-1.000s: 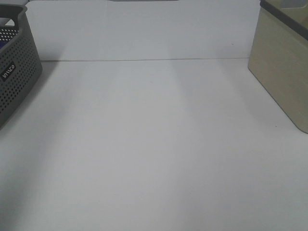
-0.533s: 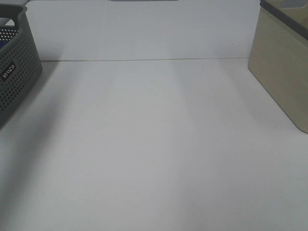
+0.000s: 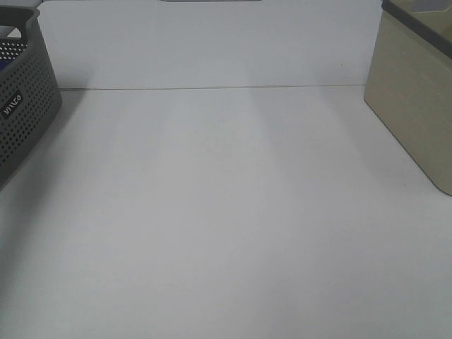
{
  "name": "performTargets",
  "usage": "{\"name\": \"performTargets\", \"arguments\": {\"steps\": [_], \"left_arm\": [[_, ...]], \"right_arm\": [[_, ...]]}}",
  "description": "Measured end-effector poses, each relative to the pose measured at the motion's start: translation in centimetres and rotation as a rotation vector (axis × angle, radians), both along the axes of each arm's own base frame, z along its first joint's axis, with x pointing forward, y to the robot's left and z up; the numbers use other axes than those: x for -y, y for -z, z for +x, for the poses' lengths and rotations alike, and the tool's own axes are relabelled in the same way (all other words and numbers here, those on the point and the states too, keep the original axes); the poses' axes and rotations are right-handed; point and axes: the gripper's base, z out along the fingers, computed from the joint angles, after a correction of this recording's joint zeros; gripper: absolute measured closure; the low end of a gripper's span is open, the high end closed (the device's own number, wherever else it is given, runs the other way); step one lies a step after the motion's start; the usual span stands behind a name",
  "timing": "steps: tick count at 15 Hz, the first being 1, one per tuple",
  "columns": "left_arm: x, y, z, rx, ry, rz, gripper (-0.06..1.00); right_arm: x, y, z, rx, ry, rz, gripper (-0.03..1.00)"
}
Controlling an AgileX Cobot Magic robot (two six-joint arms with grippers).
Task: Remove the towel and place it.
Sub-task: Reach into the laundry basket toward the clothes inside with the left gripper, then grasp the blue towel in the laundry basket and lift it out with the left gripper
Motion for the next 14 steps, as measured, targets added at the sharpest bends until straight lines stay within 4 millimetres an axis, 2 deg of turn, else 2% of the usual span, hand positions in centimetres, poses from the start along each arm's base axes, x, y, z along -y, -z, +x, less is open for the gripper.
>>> {"name": "performTargets", "arguments": {"steps": [3,4,6,8,10,12,13,14], "left_arm": [[-2.2,3.3,1.7,-0.023,0.035,0.007,-0.05],[-2.4,5.6,3.1,-0.027,0.092,0.010,-0.05],[-2.5,8.2,4.2,-0.052,0.125,0.008,-0.05],[-2.7,9.8,4.6,-0.090,0.136,0.018,-0.05],[-2.8,10.8,4.7,-0.119,0.141,0.025,-0.04],[-2.9,10.8,4.7,-0.131,0.144,0.041,0.02],[-2.9,10.8,4.5,-0.152,0.149,0.045,0.09],[-3.0,10.9,4.4,-0.176,0.151,0.049,0.20]], "right_arm": [[0.0,0.0,0.0,0.000,0.000,0.000,0.19],[0.0,0.0,0.0,0.000,0.000,0.000,0.19],[0.0,0.0,0.0,0.000,0.000,0.000,0.19],[0.0,0.0,0.0,0.000,0.000,0.000,0.19],[0.0,0.0,0.0,0.000,0.000,0.000,0.19],[0.0,0.0,0.0,0.000,0.000,0.000,0.19],[0.0,0.0,0.0,0.000,0.000,0.000,0.19],[0.0,0.0,0.0,0.000,0.000,0.000,0.19]]}}
